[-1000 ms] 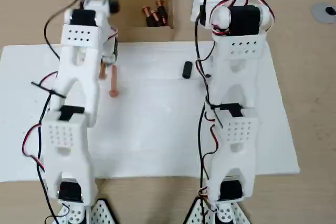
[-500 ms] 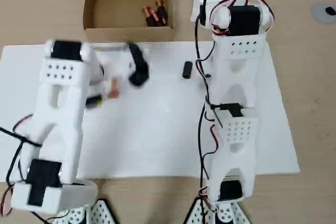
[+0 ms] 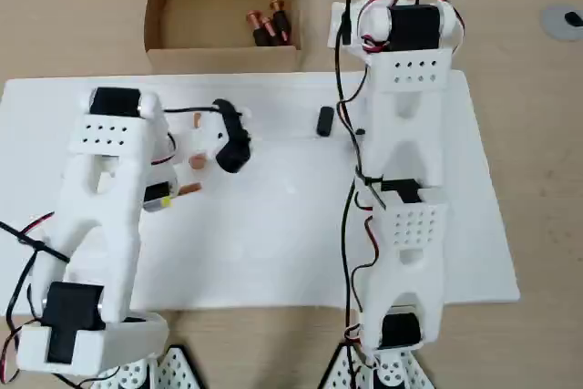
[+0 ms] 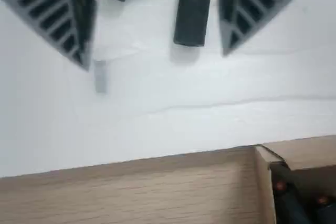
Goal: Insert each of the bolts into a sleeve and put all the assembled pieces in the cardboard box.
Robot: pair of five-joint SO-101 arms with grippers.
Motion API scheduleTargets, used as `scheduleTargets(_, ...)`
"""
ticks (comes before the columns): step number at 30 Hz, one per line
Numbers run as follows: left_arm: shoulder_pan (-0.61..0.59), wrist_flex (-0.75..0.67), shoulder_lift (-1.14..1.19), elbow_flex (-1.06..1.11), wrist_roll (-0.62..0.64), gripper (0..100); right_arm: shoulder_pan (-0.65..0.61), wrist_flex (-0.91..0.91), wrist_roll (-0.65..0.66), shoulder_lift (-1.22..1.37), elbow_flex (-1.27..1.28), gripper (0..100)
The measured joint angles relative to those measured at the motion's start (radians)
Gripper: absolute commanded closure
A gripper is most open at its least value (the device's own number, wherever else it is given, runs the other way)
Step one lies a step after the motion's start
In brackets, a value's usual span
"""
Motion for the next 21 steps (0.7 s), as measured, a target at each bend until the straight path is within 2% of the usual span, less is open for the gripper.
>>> scheduleTargets(8, -0.040, -0.219, 0.133, 0.124, 0.081, 99, 0.000, 0.000, 0.000, 0.000, 0.000, 80.3)
scheduleTargets(16, -0.040, -0.256, 0.252, 0.126, 0.115, 99, 0.000, 0.000, 0.000, 0.000, 0.000, 80.3)
scheduleTargets(21, -0.040, -0.244, 0.253, 0.094, 0.167, 86, 0.000, 0.000, 0.000, 0.000, 0.000, 80.3)
